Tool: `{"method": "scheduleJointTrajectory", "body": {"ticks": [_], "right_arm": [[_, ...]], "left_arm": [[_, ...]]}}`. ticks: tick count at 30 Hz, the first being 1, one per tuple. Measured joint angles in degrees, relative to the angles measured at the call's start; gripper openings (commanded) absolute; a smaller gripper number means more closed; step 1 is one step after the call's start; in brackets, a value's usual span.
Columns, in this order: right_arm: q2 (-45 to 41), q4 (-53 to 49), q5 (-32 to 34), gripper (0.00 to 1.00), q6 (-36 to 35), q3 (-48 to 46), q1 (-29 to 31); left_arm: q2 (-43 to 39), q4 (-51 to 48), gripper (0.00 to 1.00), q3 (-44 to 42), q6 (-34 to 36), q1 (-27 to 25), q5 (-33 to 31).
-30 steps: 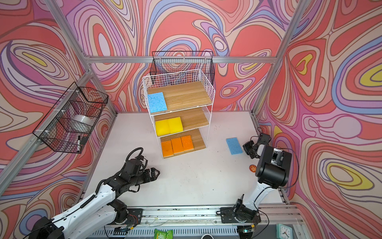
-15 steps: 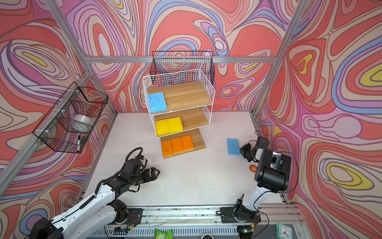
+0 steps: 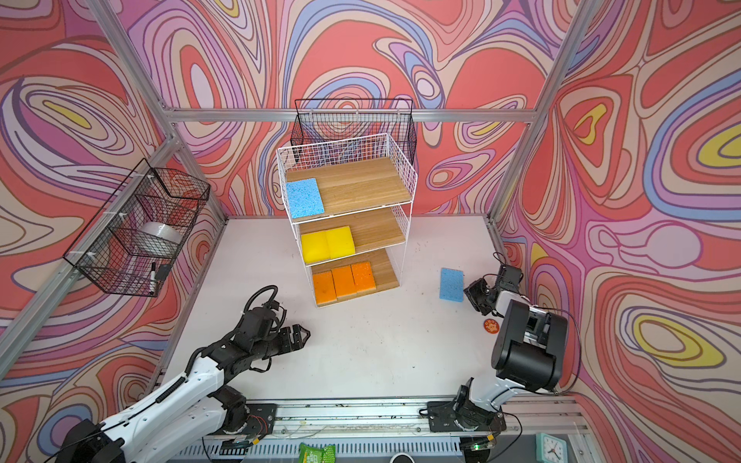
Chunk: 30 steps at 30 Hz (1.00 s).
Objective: Place and organize the cleaning sponges onto the shelf
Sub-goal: 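Lower the open right gripper beside the far blue sponge, then close the right gripper on the blue sponge's edge and tilt it up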
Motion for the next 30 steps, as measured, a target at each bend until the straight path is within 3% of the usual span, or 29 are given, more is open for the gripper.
{"method": "scheduleJointTrajectory", "body": {"ticks": [14, 30], "right_arm": [[1.7, -1.3, 0.3, 0.32, -2.6, -0.4, 3.7], [4.9, -2.7, 0.9, 0.02, -4.0, 1.7, 4.9]], "left_arm": [[2.4, 2.7, 0.89, 0.0, 0.0, 0.0, 0.2], [4.5, 4.2, 0.88, 0.0, -0.1, 0.0, 0.5]]}}
